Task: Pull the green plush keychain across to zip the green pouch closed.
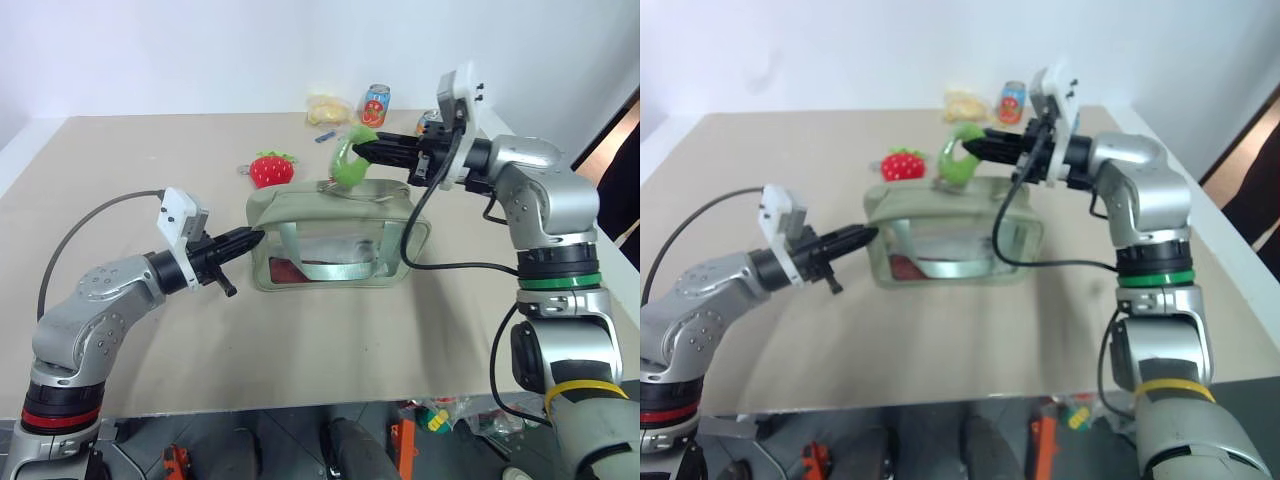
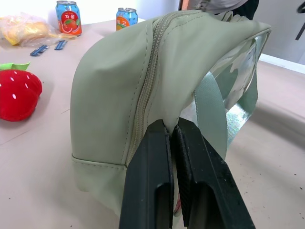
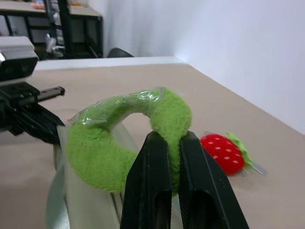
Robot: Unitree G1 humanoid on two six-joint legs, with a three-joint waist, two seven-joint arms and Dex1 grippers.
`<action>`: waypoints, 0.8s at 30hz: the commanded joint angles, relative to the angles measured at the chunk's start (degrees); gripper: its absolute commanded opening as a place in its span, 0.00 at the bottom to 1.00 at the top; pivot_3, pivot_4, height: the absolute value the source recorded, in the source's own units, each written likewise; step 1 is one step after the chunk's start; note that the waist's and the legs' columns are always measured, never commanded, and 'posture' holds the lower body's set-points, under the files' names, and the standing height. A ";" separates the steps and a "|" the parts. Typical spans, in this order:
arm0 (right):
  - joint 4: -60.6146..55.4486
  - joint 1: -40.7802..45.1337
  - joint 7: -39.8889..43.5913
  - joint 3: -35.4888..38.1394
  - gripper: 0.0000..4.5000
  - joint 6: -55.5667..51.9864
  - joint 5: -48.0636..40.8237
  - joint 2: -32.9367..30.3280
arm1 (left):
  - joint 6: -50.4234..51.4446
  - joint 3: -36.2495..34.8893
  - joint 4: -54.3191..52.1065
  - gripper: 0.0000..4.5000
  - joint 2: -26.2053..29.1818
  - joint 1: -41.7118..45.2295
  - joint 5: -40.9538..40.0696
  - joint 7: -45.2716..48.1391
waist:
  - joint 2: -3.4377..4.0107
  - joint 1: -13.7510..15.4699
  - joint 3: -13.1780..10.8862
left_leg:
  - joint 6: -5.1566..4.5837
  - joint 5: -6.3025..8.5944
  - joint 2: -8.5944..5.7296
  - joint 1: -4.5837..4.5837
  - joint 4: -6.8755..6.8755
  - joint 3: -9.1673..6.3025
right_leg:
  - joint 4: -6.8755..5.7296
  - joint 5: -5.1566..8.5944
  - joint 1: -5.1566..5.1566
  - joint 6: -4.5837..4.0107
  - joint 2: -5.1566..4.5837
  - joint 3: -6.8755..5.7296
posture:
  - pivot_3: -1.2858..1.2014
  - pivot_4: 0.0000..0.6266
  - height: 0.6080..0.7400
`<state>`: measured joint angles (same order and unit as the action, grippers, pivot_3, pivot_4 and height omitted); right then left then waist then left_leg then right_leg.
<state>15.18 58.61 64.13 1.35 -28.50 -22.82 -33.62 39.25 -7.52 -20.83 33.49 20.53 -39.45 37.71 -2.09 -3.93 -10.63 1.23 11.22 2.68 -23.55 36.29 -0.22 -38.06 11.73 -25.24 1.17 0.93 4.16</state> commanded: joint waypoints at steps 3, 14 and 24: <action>-1.38 -0.89 -1.07 4.80 0.02 1.41 -0.41 -5.44 | 0.35 -0.43 -0.97 0.00 0.17 0.01 -0.25 -0.37 | -0.01 0.03 0.00 | 0.00 0.00 -0.02 -0.01 0.01 0.00 | 0.00 0.03 0.01 -0.04 -0.02 0.01 | 0.52 0.24 1.00; 4.35 -8.93 -2.88 5.05 0.02 9.98 7.56 -17.45 | 0.87 -0.22 -0.80 0.00 0.08 0.33 -0.29 -0.85 | -0.02 0.17 -0.01 | 0.00 0.00 -0.05 0.03 0.02 0.06 | 0.03 0.14 0.03 -0.19 -0.03 0.07 | 0.52 0.24 1.00; -8.48 -22.00 -12.57 0.60 0.02 5.22 13.53 -14.31 | 1.27 0.45 -0.69 0.00 0.16 1.28 0.09 -1.34 | -0.02 0.16 -0.01 | 0.01 0.00 -0.05 0.15 0.04 0.11 | 0.02 0.11 0.09 -0.13 -0.03 0.13 | 0.52 0.24 1.00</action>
<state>9.84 36.54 53.28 2.01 -22.23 -10.18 -48.06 40.35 -7.08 -20.84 33.18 20.96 -39.70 36.51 -2.10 -3.77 -10.64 1.23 11.22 2.63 -23.39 36.33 -0.11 -38.04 11.83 -25.14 1.05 0.90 4.30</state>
